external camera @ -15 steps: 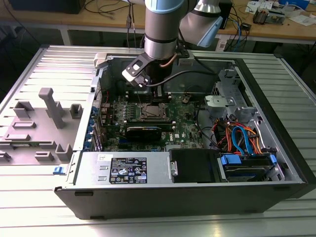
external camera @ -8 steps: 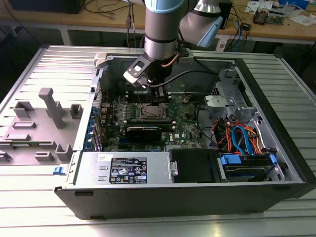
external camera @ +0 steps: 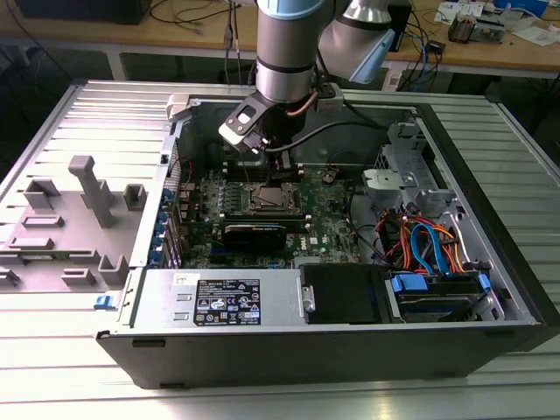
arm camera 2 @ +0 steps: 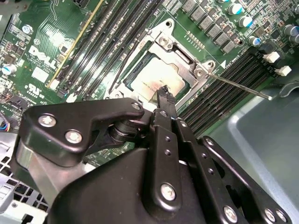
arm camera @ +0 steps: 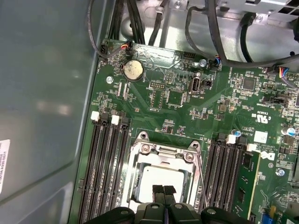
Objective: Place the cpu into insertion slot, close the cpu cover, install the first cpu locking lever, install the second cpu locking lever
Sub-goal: 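Install the first cpu locking lever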
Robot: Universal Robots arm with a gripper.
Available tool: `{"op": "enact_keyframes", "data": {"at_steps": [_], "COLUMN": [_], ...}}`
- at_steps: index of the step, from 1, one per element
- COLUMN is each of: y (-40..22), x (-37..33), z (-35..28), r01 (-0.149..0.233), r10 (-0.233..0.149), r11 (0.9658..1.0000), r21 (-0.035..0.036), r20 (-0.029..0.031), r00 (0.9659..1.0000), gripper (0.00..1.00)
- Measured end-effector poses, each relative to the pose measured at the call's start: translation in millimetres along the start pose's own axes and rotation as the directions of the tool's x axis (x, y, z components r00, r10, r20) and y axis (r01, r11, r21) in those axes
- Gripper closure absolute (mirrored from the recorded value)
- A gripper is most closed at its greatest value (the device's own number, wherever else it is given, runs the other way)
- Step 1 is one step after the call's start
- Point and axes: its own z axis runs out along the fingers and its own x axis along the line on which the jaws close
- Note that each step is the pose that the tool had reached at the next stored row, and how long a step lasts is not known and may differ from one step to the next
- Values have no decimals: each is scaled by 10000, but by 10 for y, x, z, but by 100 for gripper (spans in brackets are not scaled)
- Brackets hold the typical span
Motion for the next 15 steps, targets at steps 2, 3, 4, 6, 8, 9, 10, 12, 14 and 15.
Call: {"op": "enact_keyframes", "data": {"at_steps": [2, 3, 4, 6, 8, 9, 10, 12, 14, 15], "y": [0, 0, 0, 0, 0, 0, 0, 0, 0, 0], "x": [0, 0, 0, 0, -1, 0, 0, 0, 0, 0], "z": [-6, -6, -7, -8, -8, -8, -8, -8, -8, -8], "r01": [0, 4, 15, 120, 665, 958, 1084, 1118, 1120, 1120], "r10": [0, -4, -15, -120, -665, -958, -1084, -1118, -1120, -1120], "r11": [10000, 10000, 10000, 9999, 9978, 9954, 9941, 9937, 9937, 9937], "r21": [-1, -2, -2, 0, 2, 1, 1, 1, 1, 1], "r20": [-2, -2, -2, 1, 9, 11, 13, 13, 13, 13], "r00": [10000, 10000, 10000, 9999, 9978, 9954, 9941, 9937, 9937, 9937], "gripper": [89, 89, 89, 89, 89, 89, 89, 89, 89, 89]}}
